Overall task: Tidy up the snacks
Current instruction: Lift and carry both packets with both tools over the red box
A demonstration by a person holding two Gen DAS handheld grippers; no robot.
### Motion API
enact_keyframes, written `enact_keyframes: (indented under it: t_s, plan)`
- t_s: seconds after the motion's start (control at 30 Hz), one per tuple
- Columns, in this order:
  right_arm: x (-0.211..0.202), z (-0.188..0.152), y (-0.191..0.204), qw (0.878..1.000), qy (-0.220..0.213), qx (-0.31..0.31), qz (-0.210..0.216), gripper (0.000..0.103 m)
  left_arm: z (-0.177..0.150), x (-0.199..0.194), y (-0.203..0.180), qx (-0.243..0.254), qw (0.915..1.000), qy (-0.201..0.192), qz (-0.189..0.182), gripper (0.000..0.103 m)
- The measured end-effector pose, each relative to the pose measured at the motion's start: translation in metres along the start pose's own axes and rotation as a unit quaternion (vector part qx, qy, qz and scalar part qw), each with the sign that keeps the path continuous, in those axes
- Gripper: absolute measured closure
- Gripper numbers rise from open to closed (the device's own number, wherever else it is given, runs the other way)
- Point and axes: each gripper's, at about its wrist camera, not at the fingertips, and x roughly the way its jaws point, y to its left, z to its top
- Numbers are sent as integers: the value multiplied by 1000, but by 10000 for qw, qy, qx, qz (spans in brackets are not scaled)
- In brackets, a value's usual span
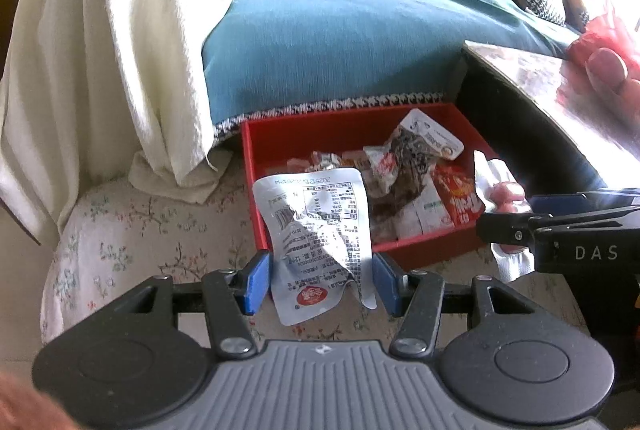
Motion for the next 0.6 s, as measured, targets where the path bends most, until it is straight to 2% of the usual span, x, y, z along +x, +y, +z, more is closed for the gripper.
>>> enact_keyframes:
  t_s: [0.6]
  plan:
    - [8,20,1,10000,-88,-21,-13,28,22,10,-2,98,9997,-154,130,55]
